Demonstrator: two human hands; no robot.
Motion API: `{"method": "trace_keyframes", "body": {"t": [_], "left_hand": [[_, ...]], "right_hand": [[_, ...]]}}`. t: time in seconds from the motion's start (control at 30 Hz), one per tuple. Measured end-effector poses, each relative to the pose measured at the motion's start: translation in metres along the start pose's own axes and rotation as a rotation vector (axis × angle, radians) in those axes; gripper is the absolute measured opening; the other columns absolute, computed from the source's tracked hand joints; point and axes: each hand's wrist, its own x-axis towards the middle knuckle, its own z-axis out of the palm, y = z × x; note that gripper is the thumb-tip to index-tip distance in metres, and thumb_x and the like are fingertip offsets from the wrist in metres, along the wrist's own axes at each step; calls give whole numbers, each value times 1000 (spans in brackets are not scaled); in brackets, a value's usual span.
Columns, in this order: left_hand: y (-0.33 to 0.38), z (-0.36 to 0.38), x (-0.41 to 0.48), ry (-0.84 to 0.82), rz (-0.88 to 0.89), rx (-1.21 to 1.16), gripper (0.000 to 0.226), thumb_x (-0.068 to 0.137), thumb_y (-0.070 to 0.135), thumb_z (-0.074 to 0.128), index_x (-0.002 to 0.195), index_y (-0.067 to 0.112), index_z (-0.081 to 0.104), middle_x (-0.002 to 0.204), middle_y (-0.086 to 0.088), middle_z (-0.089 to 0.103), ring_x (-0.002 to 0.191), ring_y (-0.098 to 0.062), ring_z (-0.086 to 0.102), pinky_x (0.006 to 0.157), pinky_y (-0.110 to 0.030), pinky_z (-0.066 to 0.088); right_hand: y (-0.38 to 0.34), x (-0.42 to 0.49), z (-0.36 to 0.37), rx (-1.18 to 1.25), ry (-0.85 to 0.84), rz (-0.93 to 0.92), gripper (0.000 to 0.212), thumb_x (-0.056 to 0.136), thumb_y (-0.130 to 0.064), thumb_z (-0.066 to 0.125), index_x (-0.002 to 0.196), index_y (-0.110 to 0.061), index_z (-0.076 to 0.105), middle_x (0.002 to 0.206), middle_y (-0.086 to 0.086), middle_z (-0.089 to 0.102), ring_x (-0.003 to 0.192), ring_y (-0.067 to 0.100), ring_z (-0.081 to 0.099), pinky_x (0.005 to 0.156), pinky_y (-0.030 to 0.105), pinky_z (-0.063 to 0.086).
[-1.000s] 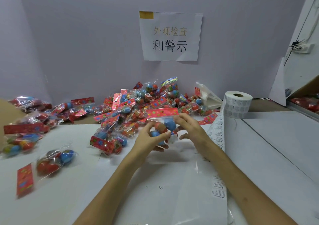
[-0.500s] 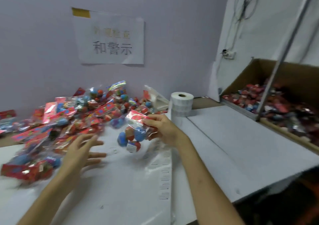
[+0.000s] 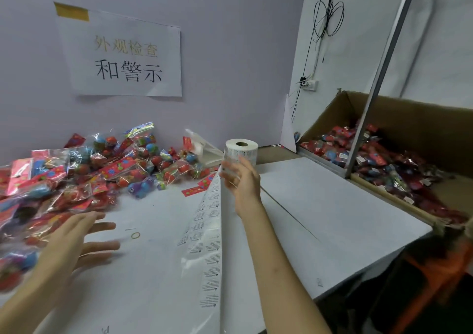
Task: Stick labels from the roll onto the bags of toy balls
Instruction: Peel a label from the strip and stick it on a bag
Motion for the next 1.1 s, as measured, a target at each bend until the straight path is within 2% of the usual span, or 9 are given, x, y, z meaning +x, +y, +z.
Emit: {"method": "trace_keyframes", "body": {"t": [0.17,0.3,0.4,0.5,0.7,0.8,0.9,1.0,1.1], "left_hand": [[54,39,-51,70,63,59,21,107,32,51,112,18,66,103,-7,76,78,-39,76,57,-42,63],[61,50,-54,98,110,230,16,106,21,53,112,11,64,106,-9,71,79,-38,73,69,-45,60],[59,50,-54,134,165,386,10,104,16,56,106,13,66,106,-6,70,77,-30,74,66,-40,58],[58,49,-54,166,211,500,8,101,13,59,102,16,67,104,-3,70,72,-20,73,59,-30,53],[58,49,-56,162,270,647,10,99,13,61,99,21,67,102,3,70,77,-16,72,72,-32,56],[56,48,-55,161,280,664,13,98,14,62,95,26,66,101,7,69,78,-15,71,74,-32,56],[54,47,-54,160,286,653,17,98,16,61,91,31,64,100,11,68,77,-13,71,79,-35,59],[53,47,-52,160,274,645,17,99,19,60,91,34,62,101,16,66,78,-10,70,82,-36,59],[51,46,-51,153,282,644,13,99,22,59,94,33,63,102,17,65,78,-9,70,83,-37,58]], "right_hand": [[10,-12,13,-377,-102,-89,21,94,-7,56,101,-20,71,81,4,75,58,12,64,65,28,49],[17,-24,26,-644,-202,-296,25,94,-2,56,87,-19,73,82,6,75,66,14,68,61,24,54],[23,-33,44,-713,-274,-381,20,95,-2,58,94,-14,74,88,-1,74,74,12,72,71,28,61],[29,-31,64,-896,-429,-335,17,93,-10,66,109,-16,72,103,-4,71,95,13,68,86,35,59],[49,-9,102,-1208,-709,-157,69,88,-26,77,148,-18,44,149,6,49,129,26,53,103,44,50],[74,10,118,-1351,-726,-143,100,83,-33,82,160,-17,20,163,9,30,145,31,38,110,46,40],[103,28,130,-1346,-674,-143,112,82,-33,84,162,-20,7,166,10,23,149,34,31,114,49,36],[128,42,136,-1255,-594,-97,114,81,-34,85,162,-20,6,167,10,22,150,34,30,117,52,34],[144,52,139,-1287,-524,-111,103,81,-39,84,159,-17,21,157,10,40,139,31,46,112,47,44]]}}
